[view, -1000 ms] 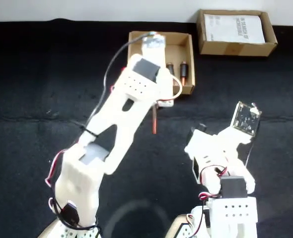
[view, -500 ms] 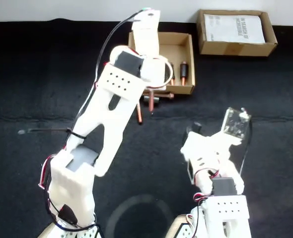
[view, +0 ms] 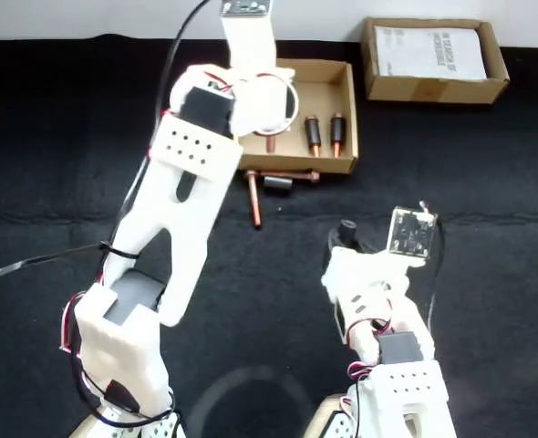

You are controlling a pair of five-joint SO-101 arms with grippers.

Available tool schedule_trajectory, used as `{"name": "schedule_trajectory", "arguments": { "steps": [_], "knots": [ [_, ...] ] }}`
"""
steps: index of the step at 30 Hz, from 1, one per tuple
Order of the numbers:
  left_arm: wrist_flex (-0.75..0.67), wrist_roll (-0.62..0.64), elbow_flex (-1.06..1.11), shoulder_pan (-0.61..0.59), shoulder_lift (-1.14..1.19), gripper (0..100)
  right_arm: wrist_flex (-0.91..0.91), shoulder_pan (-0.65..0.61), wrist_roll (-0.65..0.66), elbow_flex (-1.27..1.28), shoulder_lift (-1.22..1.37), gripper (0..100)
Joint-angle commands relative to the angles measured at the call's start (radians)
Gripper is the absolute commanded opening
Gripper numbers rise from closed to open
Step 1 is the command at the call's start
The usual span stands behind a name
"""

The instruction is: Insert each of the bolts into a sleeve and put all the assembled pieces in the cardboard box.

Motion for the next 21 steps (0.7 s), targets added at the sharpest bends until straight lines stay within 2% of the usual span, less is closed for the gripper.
{"name": "schedule_trajectory", "arguments": {
  "steps": [1,6,13,21],
  "knots": [
    [-0.02,-0.041,-0.008,-0.016,-0.07,1,-0.021,-0.012,0.011,-0.005,-0.01,0.7],
    [-0.021,-0.077,-0.008,-0.041,-0.113,1,-0.051,-0.012,0.012,-0.004,-0.008,0.7],
    [-0.017,-0.245,0.013,-0.05,-0.265,1,-0.053,-0.012,0.012,-0.004,-0.007,0.7],
    [-0.02,-0.4,0.329,-0.048,-0.558,1,-0.053,-0.012,0.012,-0.004,-0.007,0.7]
  ]
}}
